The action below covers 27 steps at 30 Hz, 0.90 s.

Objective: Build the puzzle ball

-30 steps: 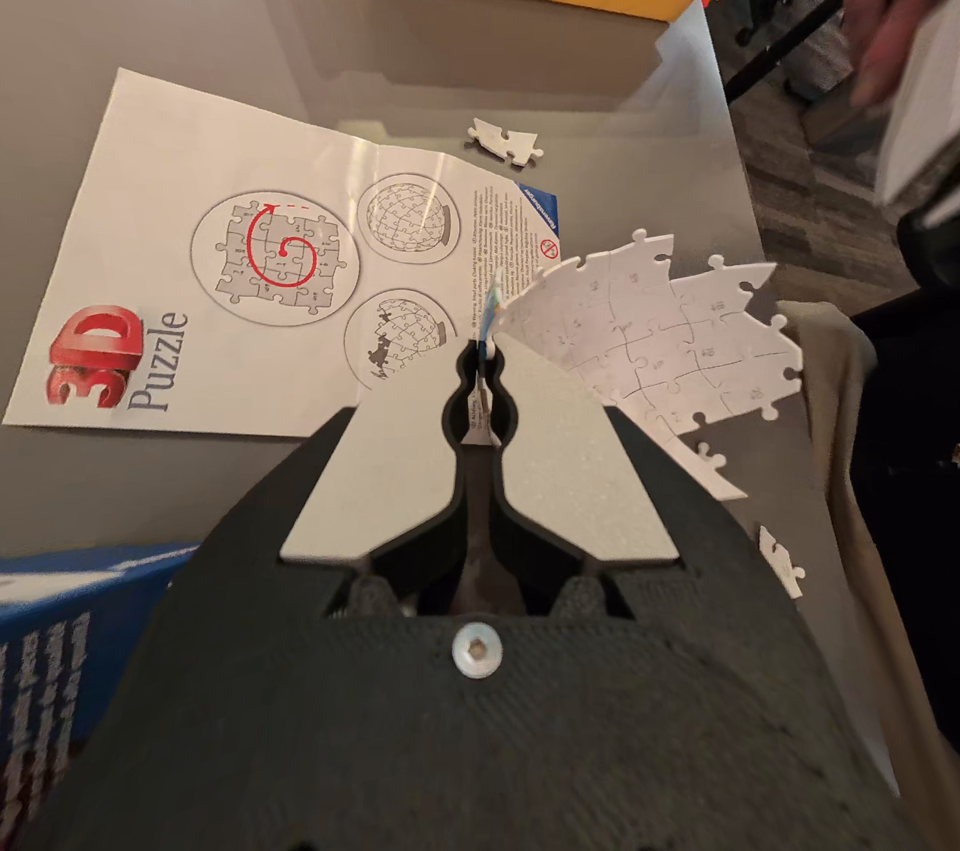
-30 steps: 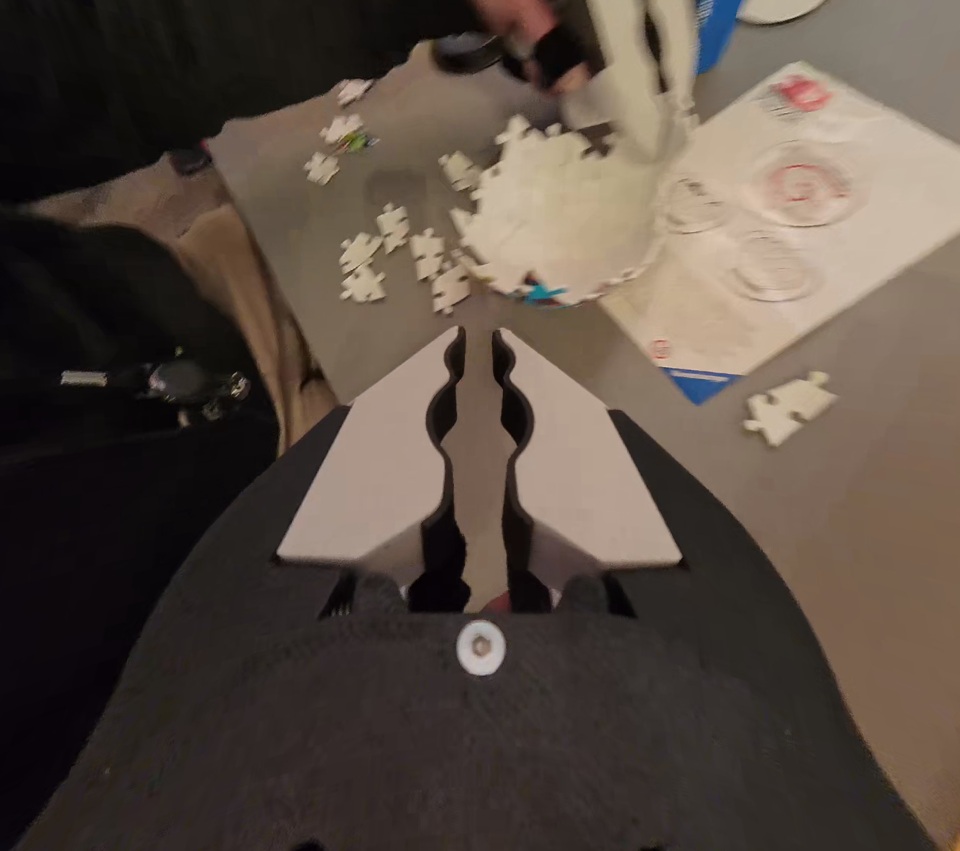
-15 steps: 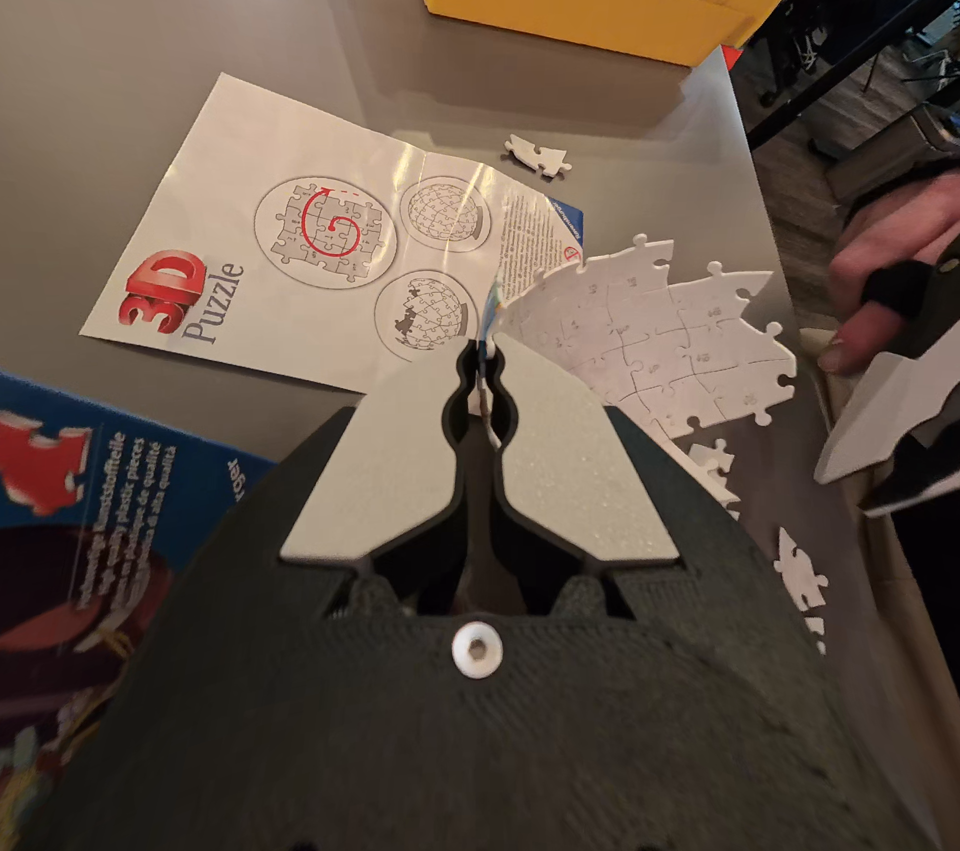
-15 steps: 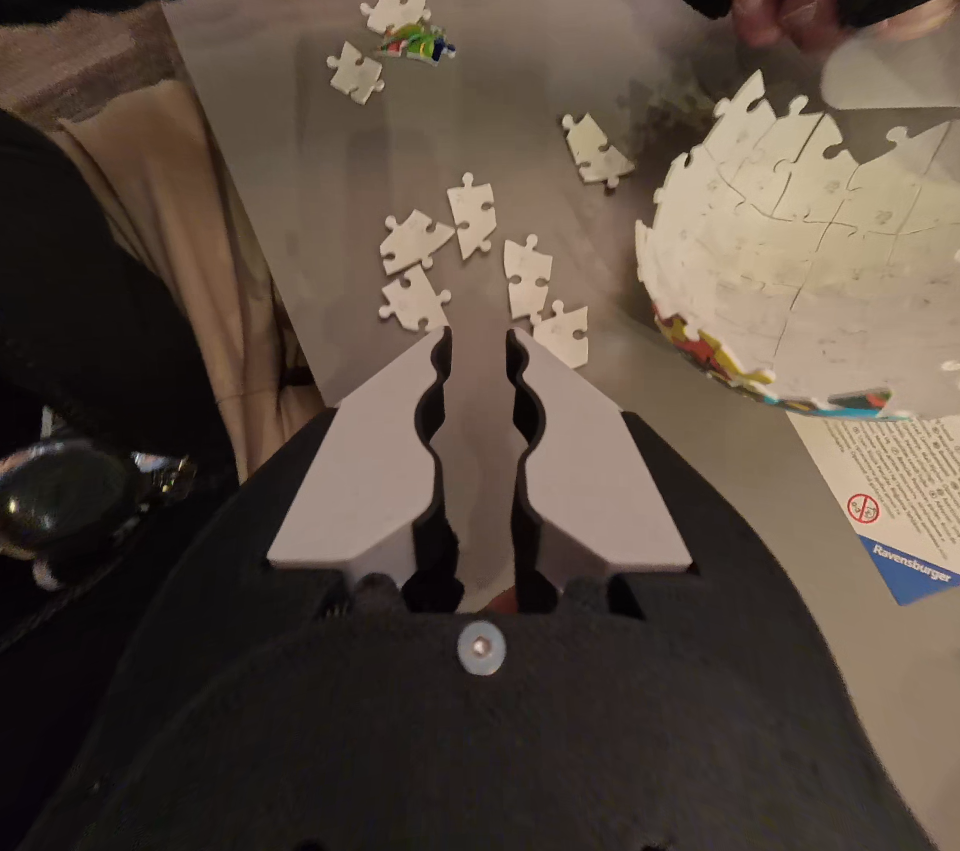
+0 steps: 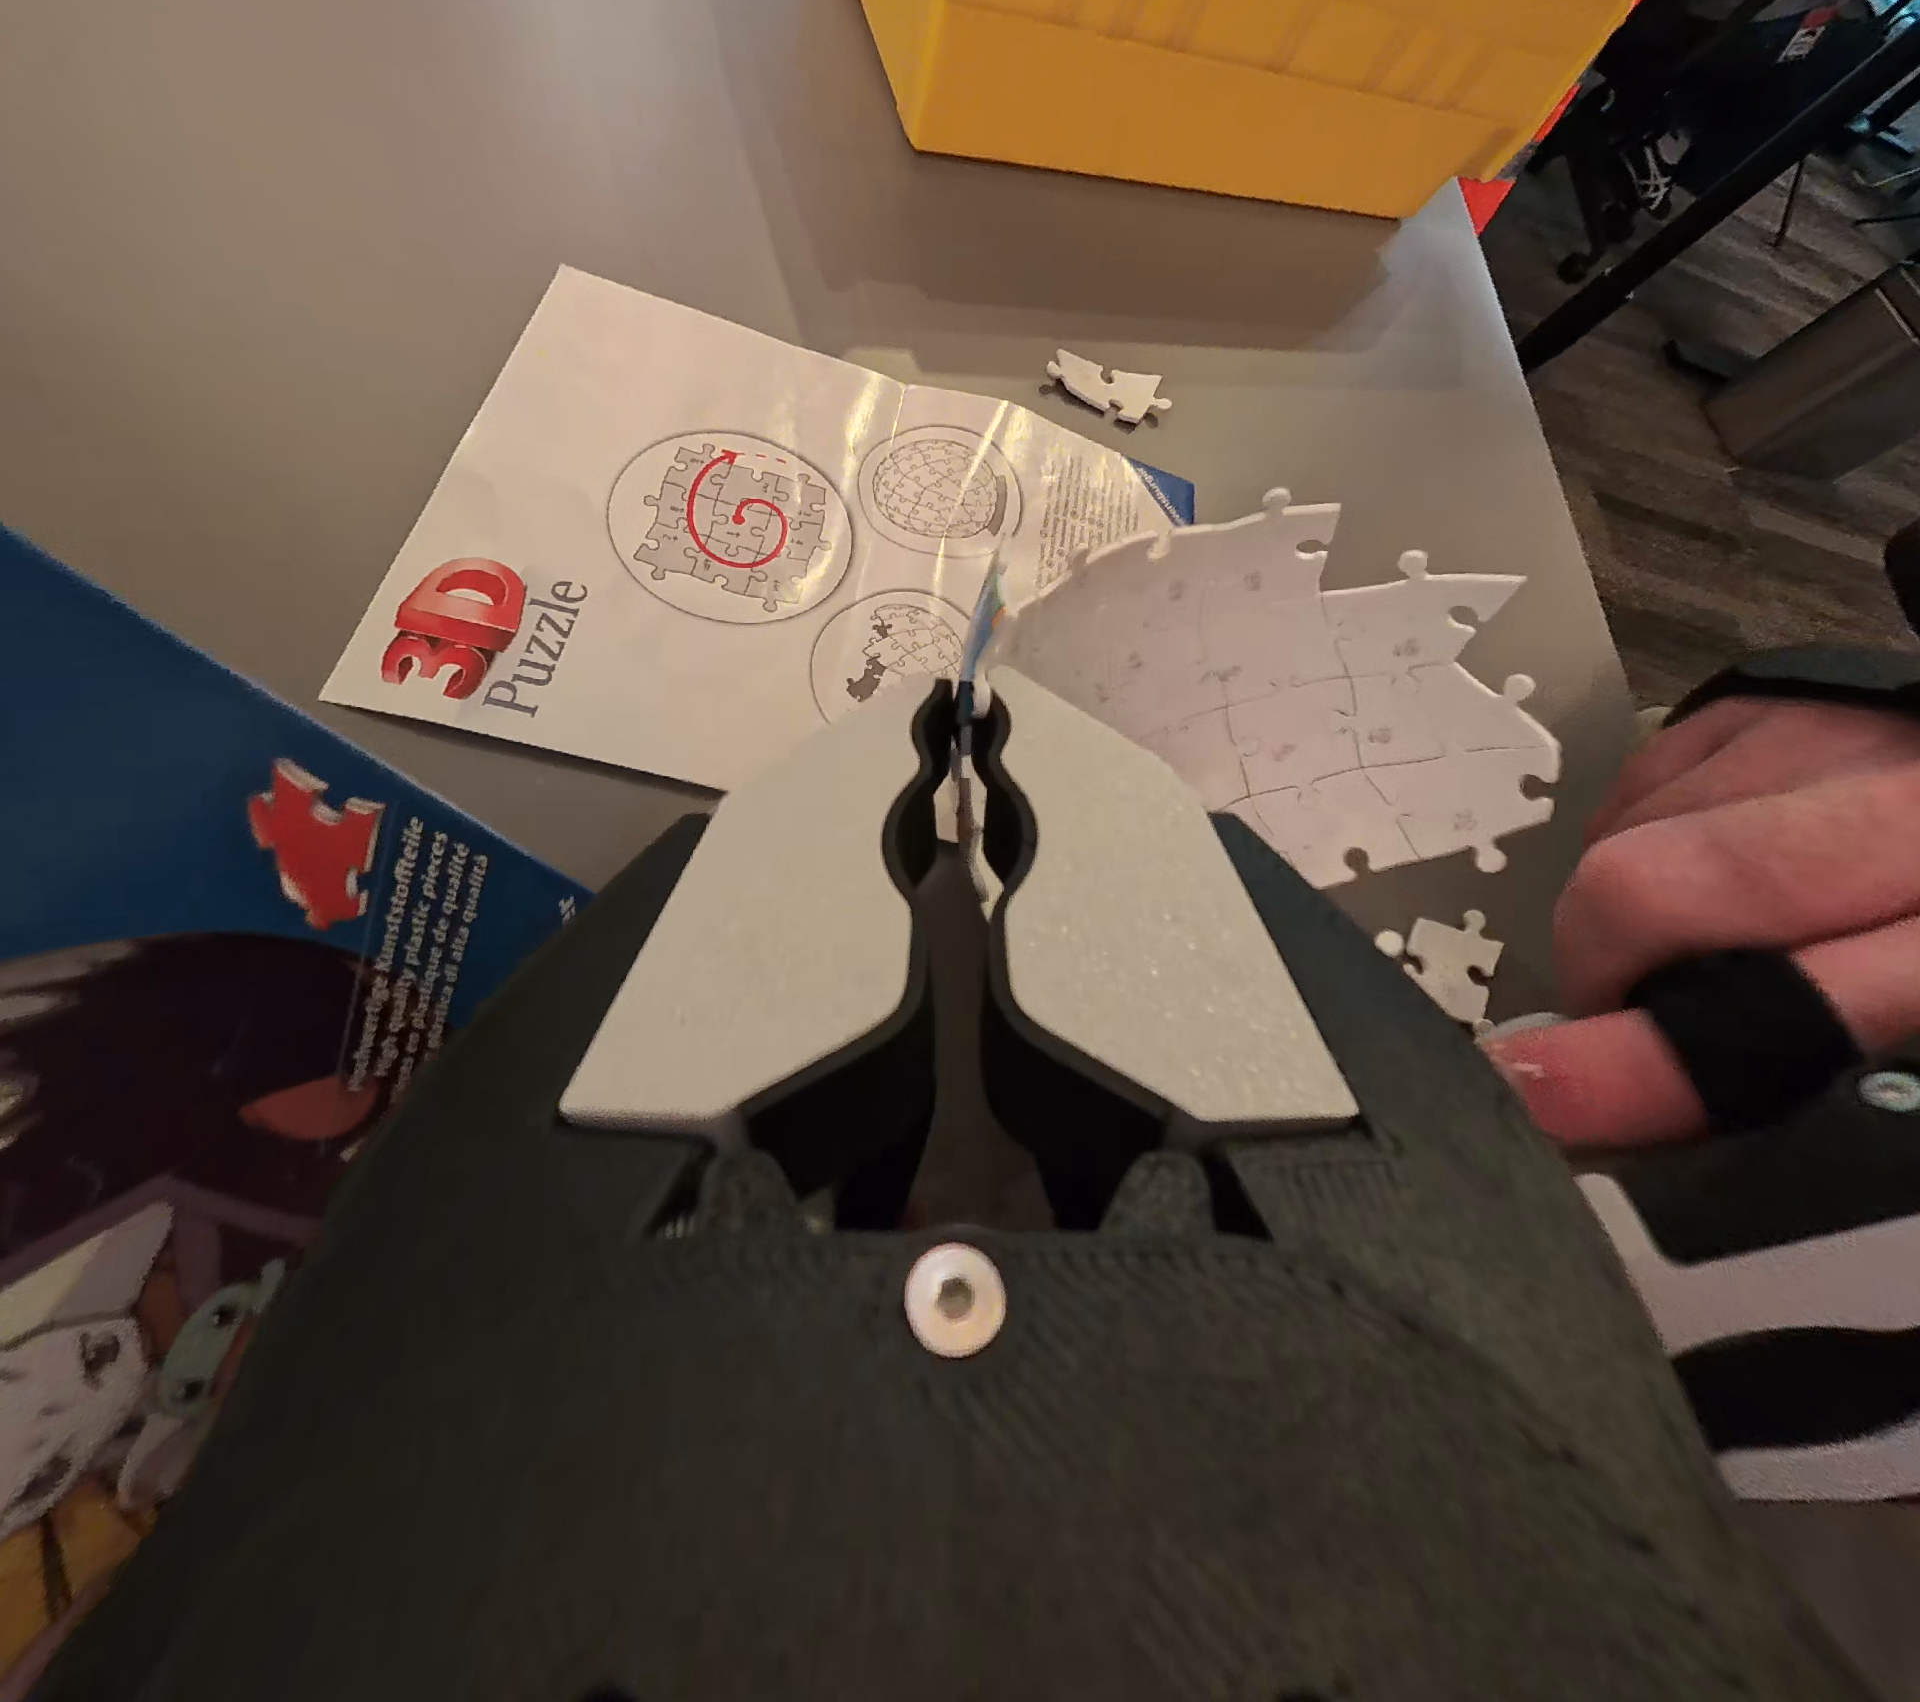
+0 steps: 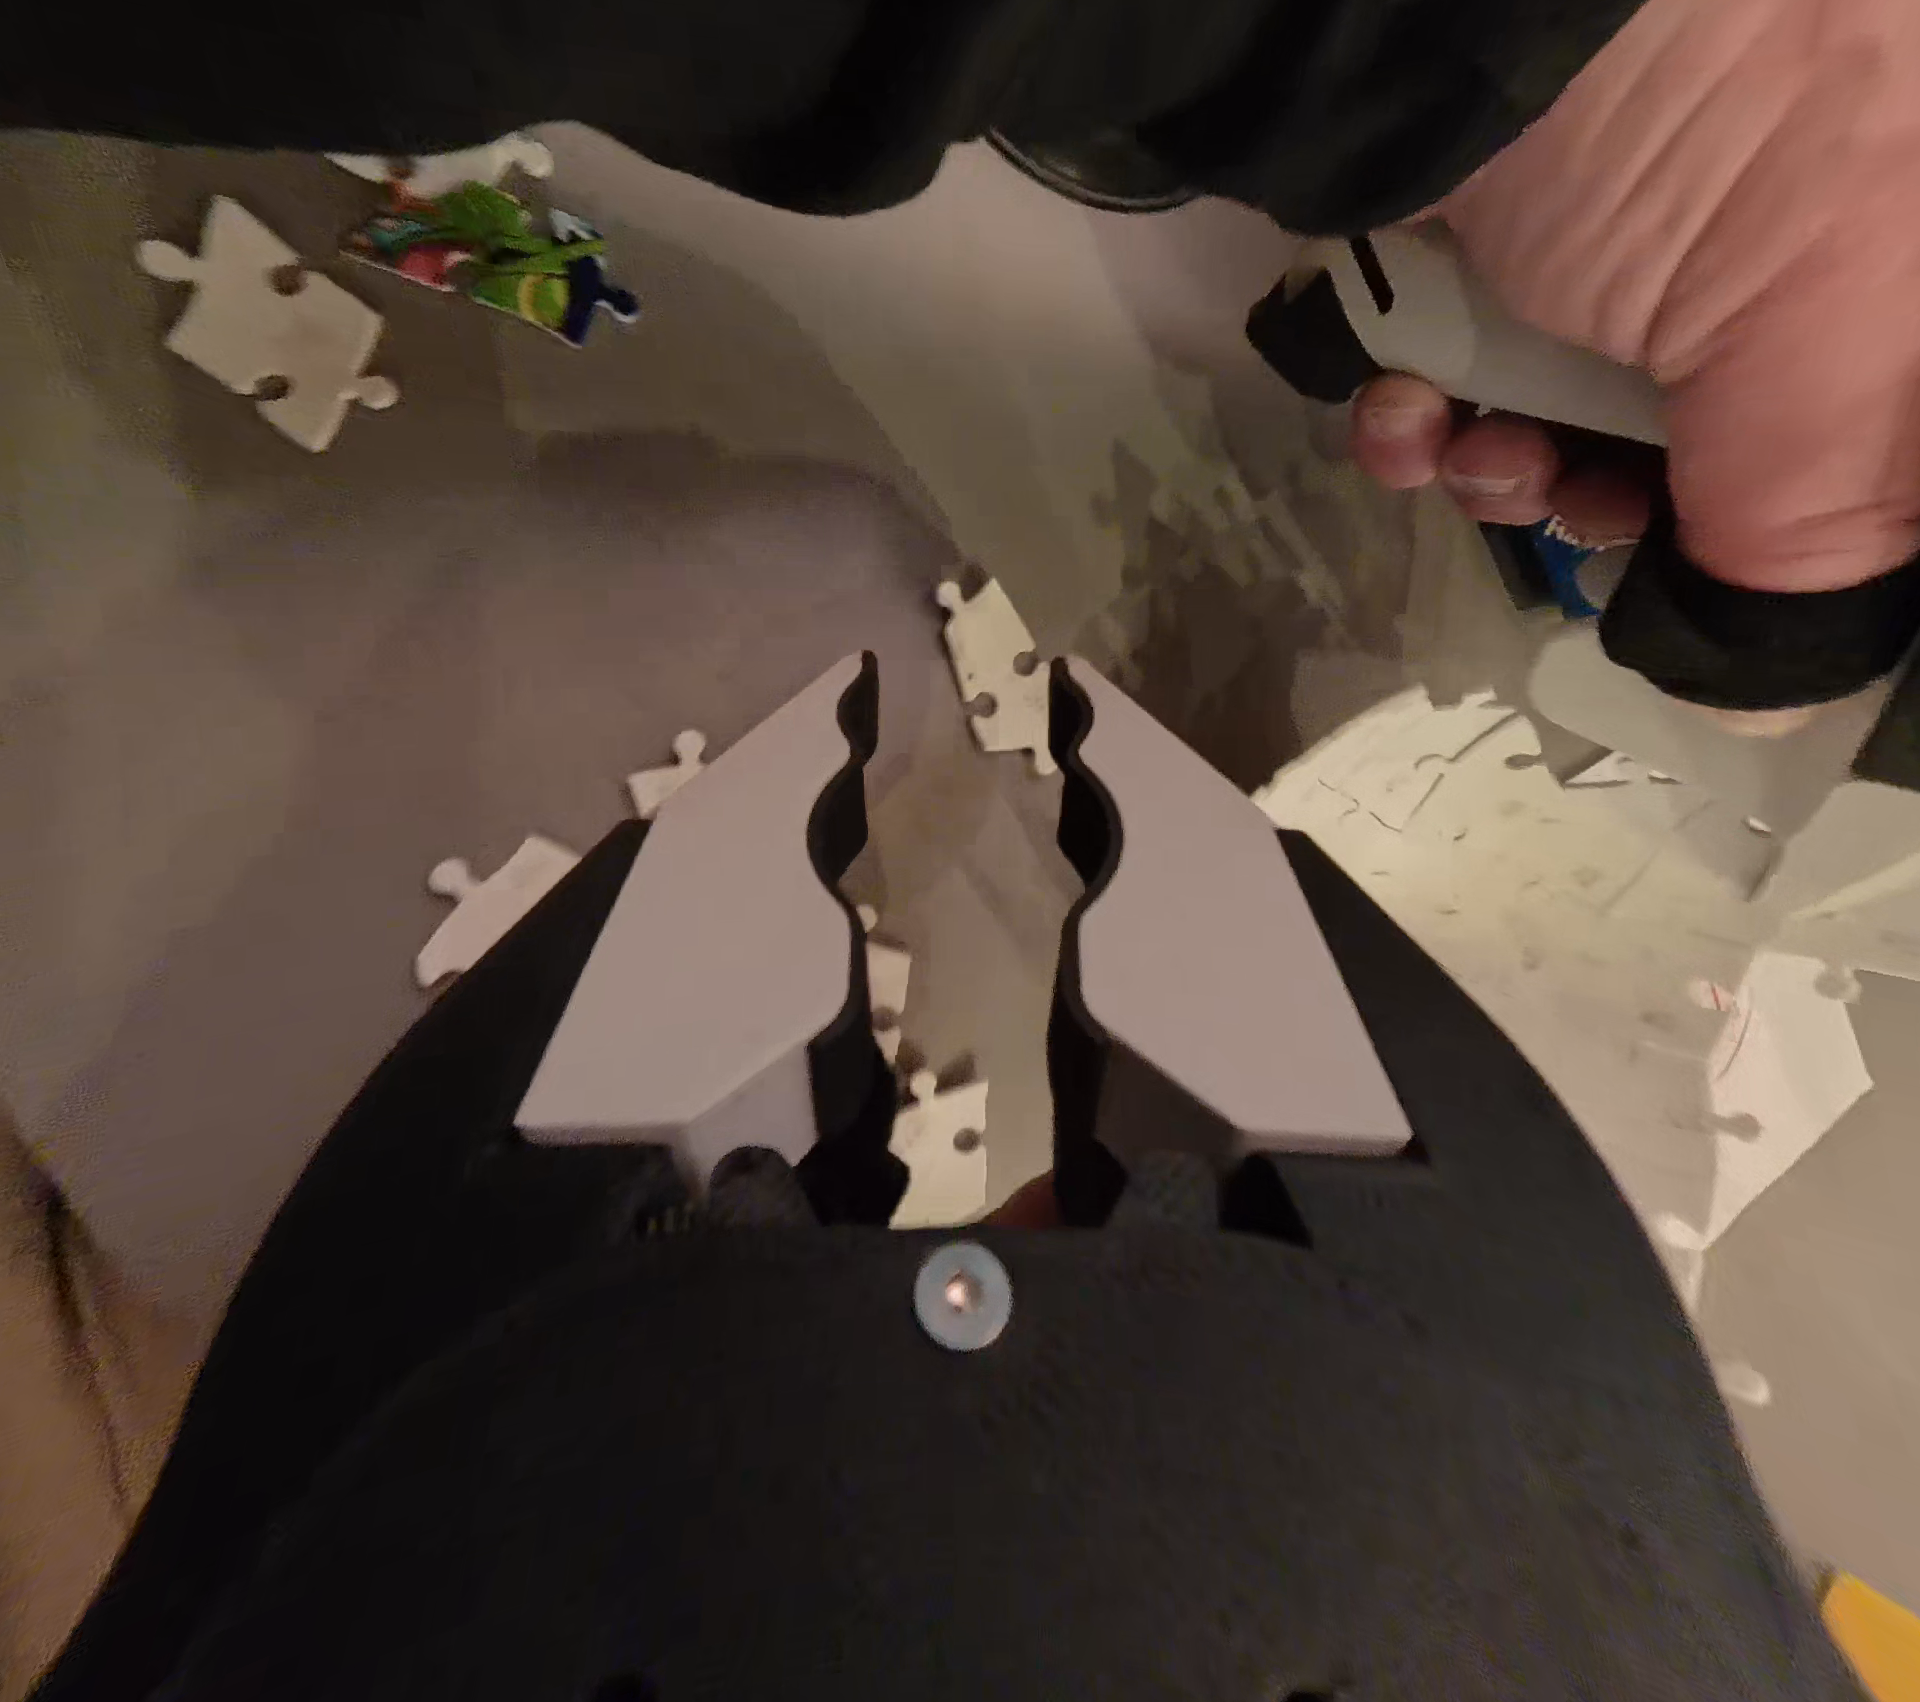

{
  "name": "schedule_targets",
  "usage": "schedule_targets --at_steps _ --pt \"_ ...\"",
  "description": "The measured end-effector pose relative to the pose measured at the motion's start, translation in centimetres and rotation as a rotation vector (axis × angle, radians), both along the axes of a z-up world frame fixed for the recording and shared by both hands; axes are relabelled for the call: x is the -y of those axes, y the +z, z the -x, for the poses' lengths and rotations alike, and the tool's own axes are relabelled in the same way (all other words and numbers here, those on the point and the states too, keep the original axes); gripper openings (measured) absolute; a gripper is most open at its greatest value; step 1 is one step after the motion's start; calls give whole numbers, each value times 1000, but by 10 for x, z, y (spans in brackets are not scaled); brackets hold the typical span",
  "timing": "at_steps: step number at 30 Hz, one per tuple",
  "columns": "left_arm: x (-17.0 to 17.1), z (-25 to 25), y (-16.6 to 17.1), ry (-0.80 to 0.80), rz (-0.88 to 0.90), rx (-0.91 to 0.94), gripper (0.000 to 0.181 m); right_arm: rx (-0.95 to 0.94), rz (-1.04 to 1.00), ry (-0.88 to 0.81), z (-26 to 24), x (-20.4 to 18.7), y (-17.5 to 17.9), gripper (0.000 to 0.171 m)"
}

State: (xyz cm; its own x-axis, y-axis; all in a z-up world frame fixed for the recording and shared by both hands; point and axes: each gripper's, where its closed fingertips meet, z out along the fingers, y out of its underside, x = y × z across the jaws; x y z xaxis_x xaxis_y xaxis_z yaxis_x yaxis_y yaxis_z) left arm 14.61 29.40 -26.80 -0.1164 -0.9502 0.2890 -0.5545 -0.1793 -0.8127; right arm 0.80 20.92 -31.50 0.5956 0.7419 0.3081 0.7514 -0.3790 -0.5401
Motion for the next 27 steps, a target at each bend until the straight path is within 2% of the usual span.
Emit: schedule_targets --at_steps 1,3,10,14,18,21,27 --pt "0 0 1 -1 2 6 3 7 12 -9 1 -3 -4 33" --pt "-1 1 0 -1 1 11 3 0 43 -35 3 -6 -11 32" --pt "0 4 -3 2 -22 14 3 -56 184 -121 2 8 -19 0" --pt "1 6 -5 6 -11 27 3 -107 261 -138 -3 25 -18 0" --pt "2 8 -7 16 8 44 3 -237 373 -143 -3 47 -14 1" --pt "2 9 -9 19 6 48 3 -282 315 -160 -11 42 0 12" --pt "3 8 -8 21 19 78 3 -178 215 -150 -10 25 -1 17"
